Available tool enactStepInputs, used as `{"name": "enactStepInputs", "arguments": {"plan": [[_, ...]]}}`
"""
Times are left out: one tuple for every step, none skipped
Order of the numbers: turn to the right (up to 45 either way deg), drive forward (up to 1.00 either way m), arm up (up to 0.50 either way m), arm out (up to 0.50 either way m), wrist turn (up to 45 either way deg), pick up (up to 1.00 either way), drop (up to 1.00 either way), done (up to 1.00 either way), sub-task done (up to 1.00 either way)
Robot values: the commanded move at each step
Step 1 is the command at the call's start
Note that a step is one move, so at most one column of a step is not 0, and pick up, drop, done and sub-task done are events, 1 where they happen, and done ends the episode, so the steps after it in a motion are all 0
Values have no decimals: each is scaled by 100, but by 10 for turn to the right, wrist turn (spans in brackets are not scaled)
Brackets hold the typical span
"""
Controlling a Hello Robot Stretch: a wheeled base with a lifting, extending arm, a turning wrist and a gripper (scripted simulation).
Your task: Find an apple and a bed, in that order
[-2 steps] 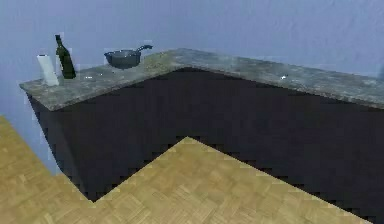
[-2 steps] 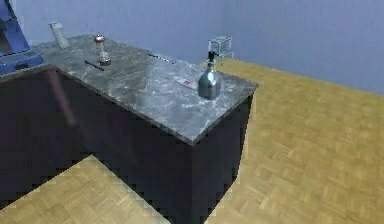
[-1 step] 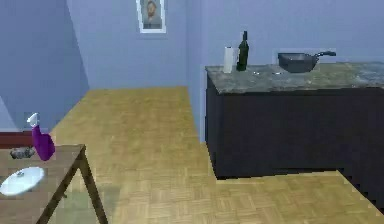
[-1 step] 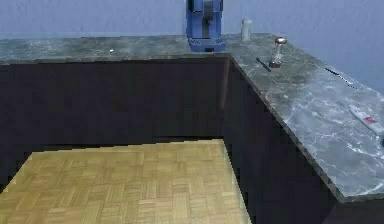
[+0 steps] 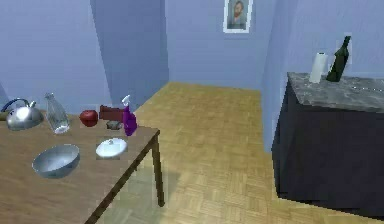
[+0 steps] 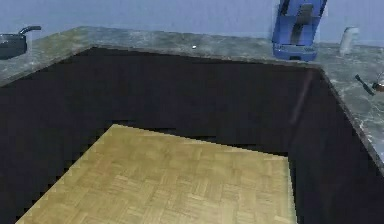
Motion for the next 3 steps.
{"name": "enactStepInputs", "arguments": {"plan": [[0, 30, 0, 0, 0, 0, 0, 0, 0], [-360, 0, 0, 0, 0, 0, 0, 0, 0], [0, 0, 0, 0, 0, 0, 0, 0, 100]]}}
